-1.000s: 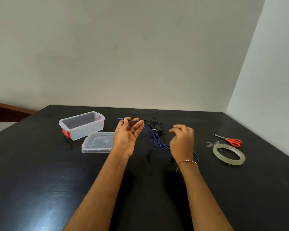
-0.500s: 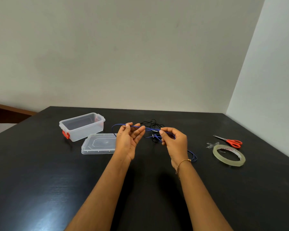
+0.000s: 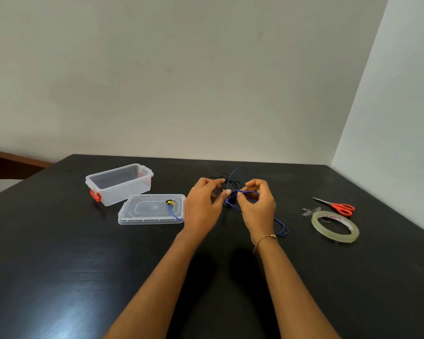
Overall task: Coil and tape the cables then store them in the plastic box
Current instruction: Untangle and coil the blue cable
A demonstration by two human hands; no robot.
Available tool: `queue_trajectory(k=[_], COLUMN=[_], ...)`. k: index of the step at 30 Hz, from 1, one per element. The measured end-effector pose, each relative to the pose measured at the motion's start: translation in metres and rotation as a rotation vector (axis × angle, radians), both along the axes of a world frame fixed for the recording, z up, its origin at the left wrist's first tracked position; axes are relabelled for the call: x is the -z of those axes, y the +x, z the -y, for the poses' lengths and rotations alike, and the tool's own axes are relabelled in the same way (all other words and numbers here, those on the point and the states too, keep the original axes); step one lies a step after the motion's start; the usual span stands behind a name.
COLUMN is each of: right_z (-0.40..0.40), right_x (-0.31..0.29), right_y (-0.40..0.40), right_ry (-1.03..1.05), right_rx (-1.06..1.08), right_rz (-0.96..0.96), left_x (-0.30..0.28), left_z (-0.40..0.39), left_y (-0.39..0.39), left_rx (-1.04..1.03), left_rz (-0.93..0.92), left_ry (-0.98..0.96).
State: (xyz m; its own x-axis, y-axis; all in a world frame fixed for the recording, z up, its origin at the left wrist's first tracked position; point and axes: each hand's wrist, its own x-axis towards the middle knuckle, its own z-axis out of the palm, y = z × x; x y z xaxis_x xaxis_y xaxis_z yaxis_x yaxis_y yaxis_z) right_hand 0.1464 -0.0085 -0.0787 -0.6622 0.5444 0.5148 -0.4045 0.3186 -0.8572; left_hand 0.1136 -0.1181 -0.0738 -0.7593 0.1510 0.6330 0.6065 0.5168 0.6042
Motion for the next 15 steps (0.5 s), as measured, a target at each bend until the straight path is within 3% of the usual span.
queue_trajectory(k=[2, 5, 10, 15], right_z=[0.0014, 0.0035, 0.0022, -0.0029], right_x=[0.0004, 0.0012, 0.0017, -0.001], right_y=[0.0001, -0.0009, -0.0009, 0.0028], right_ry=[0.017, 0.01, -0.261, -0.405], right_rx=[-0.069, -0.118, -0.171, -0.321], right_rz=[0.007, 0.018, 0.004, -0.001], left_x=[0.0068, 0.0106, 0.0097, 0.0062], left_z=[0.0007, 0.002, -0.0012, -0.0035], left_y=[-0.0069, -0.007, -0.0022, 0.0006], left_rx=[0.053, 0.105, 0.075, 0.323], left_rz=[0.004, 0.028, 0.027, 0.294], left_ry=[-0.08, 0.015, 0.147, 0.366])
